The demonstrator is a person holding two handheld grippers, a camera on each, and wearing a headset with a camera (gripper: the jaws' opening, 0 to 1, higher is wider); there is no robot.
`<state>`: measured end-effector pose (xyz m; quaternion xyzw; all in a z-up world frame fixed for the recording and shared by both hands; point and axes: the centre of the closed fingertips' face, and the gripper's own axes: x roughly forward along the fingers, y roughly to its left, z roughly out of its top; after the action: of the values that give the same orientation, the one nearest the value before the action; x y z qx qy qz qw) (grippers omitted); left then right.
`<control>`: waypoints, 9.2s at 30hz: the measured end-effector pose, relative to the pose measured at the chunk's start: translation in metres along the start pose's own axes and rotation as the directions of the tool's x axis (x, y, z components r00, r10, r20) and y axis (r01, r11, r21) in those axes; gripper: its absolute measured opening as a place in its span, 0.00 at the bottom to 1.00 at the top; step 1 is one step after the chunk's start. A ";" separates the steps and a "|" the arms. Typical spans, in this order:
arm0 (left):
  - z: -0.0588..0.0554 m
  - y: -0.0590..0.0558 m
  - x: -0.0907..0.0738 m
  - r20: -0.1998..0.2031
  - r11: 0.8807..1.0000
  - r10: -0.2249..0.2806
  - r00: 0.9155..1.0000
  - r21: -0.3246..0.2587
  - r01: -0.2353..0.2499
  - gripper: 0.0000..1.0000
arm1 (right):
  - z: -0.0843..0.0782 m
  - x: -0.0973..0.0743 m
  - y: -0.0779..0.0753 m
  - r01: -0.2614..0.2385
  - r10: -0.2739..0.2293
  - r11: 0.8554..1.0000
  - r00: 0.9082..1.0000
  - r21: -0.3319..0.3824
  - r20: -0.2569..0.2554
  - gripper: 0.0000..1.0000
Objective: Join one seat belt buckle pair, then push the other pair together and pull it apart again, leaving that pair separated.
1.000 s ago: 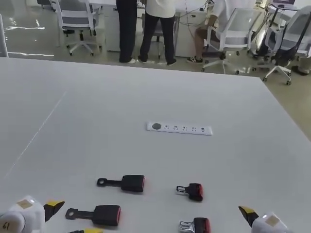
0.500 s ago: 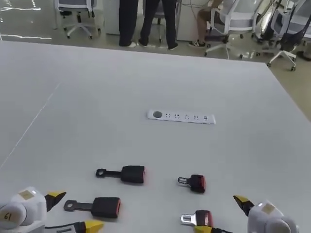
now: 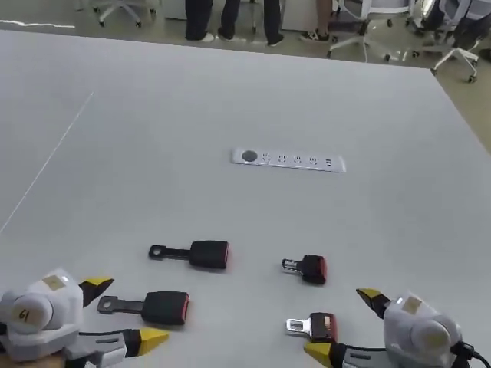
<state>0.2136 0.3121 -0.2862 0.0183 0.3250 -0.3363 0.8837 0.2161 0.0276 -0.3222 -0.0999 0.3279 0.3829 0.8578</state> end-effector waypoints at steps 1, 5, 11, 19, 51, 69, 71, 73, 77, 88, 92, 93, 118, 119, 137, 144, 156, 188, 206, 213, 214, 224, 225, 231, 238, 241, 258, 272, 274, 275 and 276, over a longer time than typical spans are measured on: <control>0.000 -0.001 0.002 -0.006 1.000 -0.008 1.000 0.011 0.008 0.91 | -0.001 0.001 0.000 -0.006 0.006 1.000 1.000 -0.003 -0.005 0.89; 0.002 -0.002 0.008 -0.033 0.999 -0.030 0.999 0.038 0.032 0.90 | -0.004 0.007 -0.002 -0.035 0.034 0.999 0.999 -0.021 -0.030 0.89; -0.004 0.003 0.026 -0.086 0.987 -0.084 0.993 0.130 0.095 0.85 | -0.009 0.015 -0.003 -0.095 0.090 0.993 0.993 -0.069 -0.075 0.86; -0.017 0.007 0.040 -0.173 0.950 -0.146 0.974 0.249 0.186 0.78 | -0.021 0.018 0.003 -0.196 0.179 0.974 0.974 -0.117 -0.139 0.80; -0.056 0.014 0.069 -0.430 0.748 -0.232 0.873 0.495 0.443 0.36 | -0.043 0.023 0.006 -0.447 0.320 0.835 0.869 -0.321 -0.378 0.36; -0.063 0.021 0.071 -0.449 0.739 -0.225 0.865 0.500 0.452 0.35 | -0.037 0.031 0.012 -0.438 0.297 0.840 0.866 -0.322 -0.403 0.35; -0.062 0.020 0.070 -0.451 0.737 -0.223 0.864 0.502 0.453 0.35 | -0.036 0.034 0.014 -0.441 0.299 0.838 0.864 -0.322 -0.406 0.35; -0.061 0.020 0.069 -0.458 0.730 -0.222 0.861 0.507 0.458 0.35 | -0.034 0.037 0.017 -0.442 0.300 0.839 0.863 -0.318 -0.406 0.35; -0.060 0.022 0.069 -0.466 0.726 -0.222 0.857 0.508 0.464 0.35 | -0.028 0.044 0.024 -0.449 0.302 0.827 0.862 -0.337 -0.408 0.35; -0.056 0.020 0.066 -0.470 0.731 -0.217 0.855 0.502 0.462 0.35 | -0.012 0.065 0.043 -0.473 0.329 0.807 0.857 -0.353 -0.397 0.34; -0.055 0.020 0.066 -0.471 0.732 -0.217 0.855 0.501 0.461 0.35 | -0.006 0.073 0.051 -0.487 0.344 0.792 0.854 -0.369 -0.390 0.34; -0.055 0.019 0.066 -0.471 0.732 -0.216 0.855 0.502 0.461 0.35 | -0.005 0.075 0.052 -0.488 0.346 0.791 0.854 -0.369 -0.388 0.34; -0.047 0.007 0.060 -0.485 0.733 -0.203 0.851 0.500 0.460 0.35 | 0.032 0.122 0.094 -0.490 0.387 0.773 0.868 -0.403 -0.312 0.35; -0.047 0.007 0.060 -0.485 0.734 -0.204 0.851 0.500 0.460 0.35 | 0.034 0.123 0.095 -0.488 0.387 0.775 0.869 -0.401 -0.310 0.35; -0.049 0.013 0.062 -0.485 0.738 -0.203 0.851 0.495 0.458 0.35 | 0.046 0.141 0.115 -0.481 0.387 0.785 0.873 -0.392 -0.296 0.35; -0.053 0.019 0.066 -0.482 0.746 -0.199 0.853 0.490 0.451 0.35 | 0.053 0.149 0.124 -0.478 0.393 0.781 0.876 -0.403 -0.279 0.35; -0.057 0.023 0.069 -0.483 0.751 -0.197 0.853 0.485 0.448 0.34 | 0.054 0.151 0.125 -0.476 0.391 0.774 0.878 -0.417 -0.276 0.33; -0.058 0.020 0.064 -0.508 0.709 -0.202 0.838 0.514 0.482 0.33 | 0.060 0.161 0.136 -0.447 0.379 0.797 0.893 -0.405 -0.242 0.34; -0.058 0.020 0.060 -0.445 0.707 -0.286 0.849 0.500 0.500 0.32 | 0.060 0.154 0.136 -0.411 0.373 0.790 0.911 -0.455 -0.175 0.33; -0.056 0.018 0.059 -0.439 0.694 -0.313 0.842 0.499 0.519 0.32 | 0.060 0.154 0.135 -0.400 0.373 0.796 0.915 -0.454 -0.152 0.33; -0.054 0.016 0.058 -0.438 0.697 -0.317 0.841 0.494 0.520 0.32 | 0.061 0.153 0.136 -0.399 0.372 0.798 0.916 -0.451 -0.152 0.33; -0.048 0.004 0.052 -0.440 0.675 -0.342 0.830 0.500 0.543 0.31 | 0.057 0.150 0.135 -0.390 0.375 0.815 0.919 -0.428 -0.124 0.33; -0.047 0.004 0.052 -0.437 0.681 -0.345 0.831 0.493 0.541 0.31 | 0.057 0.150 0.135 -0.392 0.376 0.815 0.918 -0.427 -0.124 0.33; -0.046 0.003 0.052 -0.440 0.678 -0.346 0.829 0.493 0.545 0.31 | 0.056 0.150 0.135 -0.391 0.378 0.813 0.918 -0.431 -0.120 0.32; -0.045 0.003 0.052 -0.438 0.680 -0.348 0.828 0.490 0.545 0.31 | 0.056 0.149 0.135 -0.391 0.381 0.817 0.918 -0.424 -0.112 0.33; -0.046 0.004 0.053 -0.445 0.678 -0.343 0.827 0.492 0.546 0.31 | 0.056 0.149 0.135 -0.393 0.383 0.817 0.917 -0.422 -0.114 0.33; -0.055 0.013 0.061 -0.509 0.656 -0.275 0.815 0.521 0.547 0.33 | 0.057 0.150 0.137 -0.390 0.349 0.797 0.921 -0.461 -0.175 0.35; -0.044 0.008 0.064 -0.502 0.731 -0.256 0.826 0.459 0.506 0.62 | 0.070 0.132 0.133 -0.374 0.364 0.849 0.926 -0.374 -0.100 0.71; -0.039 0.008 0.065 -0.493 0.728 -0.251 0.833 0.471 0.498 0.66 | 0.073 0.129 0.131 -0.368 0.364 0.859 0.928 -0.356 -0.079 0.75; -0.032 0.006 0.065 -0.479 0.735 -0.246 0.842 0.474 0.485 0.67 | 0.075 0.124 0.130 -0.372 0.375 0.861 0.925 -0.346 -0.063 0.77; -0.027 0.004 0.065 -0.463 0.750 -0.256 0.849 0.460 0.476 0.69 | 0.076 0.119 0.128 -0.370 0.374 0.866 0.926 -0.337 -0.054 0.80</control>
<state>0.2376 0.2836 -0.3464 0.2734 0.3701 -0.5761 0.6756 0.2193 0.2178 -0.3304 -0.1796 0.2639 0.5925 0.7396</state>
